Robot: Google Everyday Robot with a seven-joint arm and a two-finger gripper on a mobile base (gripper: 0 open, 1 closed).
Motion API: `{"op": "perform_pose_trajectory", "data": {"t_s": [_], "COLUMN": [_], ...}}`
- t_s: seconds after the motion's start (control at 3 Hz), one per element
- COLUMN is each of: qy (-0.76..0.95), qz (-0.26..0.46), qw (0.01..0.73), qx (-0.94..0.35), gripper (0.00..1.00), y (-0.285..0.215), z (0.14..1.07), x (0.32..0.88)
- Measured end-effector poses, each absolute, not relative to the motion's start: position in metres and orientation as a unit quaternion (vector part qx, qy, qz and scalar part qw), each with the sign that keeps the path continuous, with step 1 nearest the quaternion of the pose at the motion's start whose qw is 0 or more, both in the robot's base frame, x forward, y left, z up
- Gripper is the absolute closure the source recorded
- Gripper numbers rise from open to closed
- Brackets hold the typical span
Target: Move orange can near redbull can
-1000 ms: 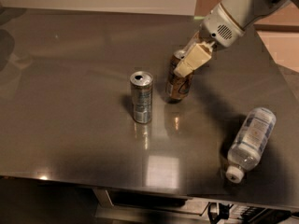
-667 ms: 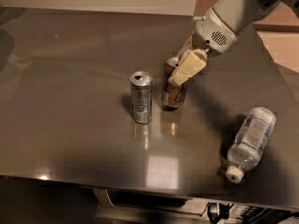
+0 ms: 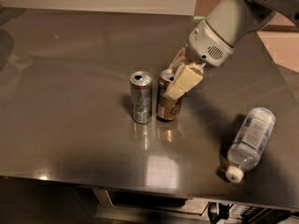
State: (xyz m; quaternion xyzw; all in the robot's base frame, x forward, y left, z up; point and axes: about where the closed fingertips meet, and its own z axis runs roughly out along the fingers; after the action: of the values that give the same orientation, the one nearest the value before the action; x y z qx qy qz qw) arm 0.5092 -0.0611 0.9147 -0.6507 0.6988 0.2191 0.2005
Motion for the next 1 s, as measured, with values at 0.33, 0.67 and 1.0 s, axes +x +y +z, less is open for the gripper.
{"op": "perform_pose_trajectory", "data": {"t_s": [0.33, 0.67, 1.0], "qy": [0.689, 0.682, 0.682], "qz": [0.226, 0.228, 0.228], "qw": [0.203, 0.203, 0.204], "qx": [-0.659, -0.665, -0.665], "gripper": [0.59, 0.36, 0.13], "y": [-0.0579, -0.0563, -0.0548], "z": [0.9093, 0.9049, 0.9050], "x": [0.5006, 0.4951, 0.4958]}}
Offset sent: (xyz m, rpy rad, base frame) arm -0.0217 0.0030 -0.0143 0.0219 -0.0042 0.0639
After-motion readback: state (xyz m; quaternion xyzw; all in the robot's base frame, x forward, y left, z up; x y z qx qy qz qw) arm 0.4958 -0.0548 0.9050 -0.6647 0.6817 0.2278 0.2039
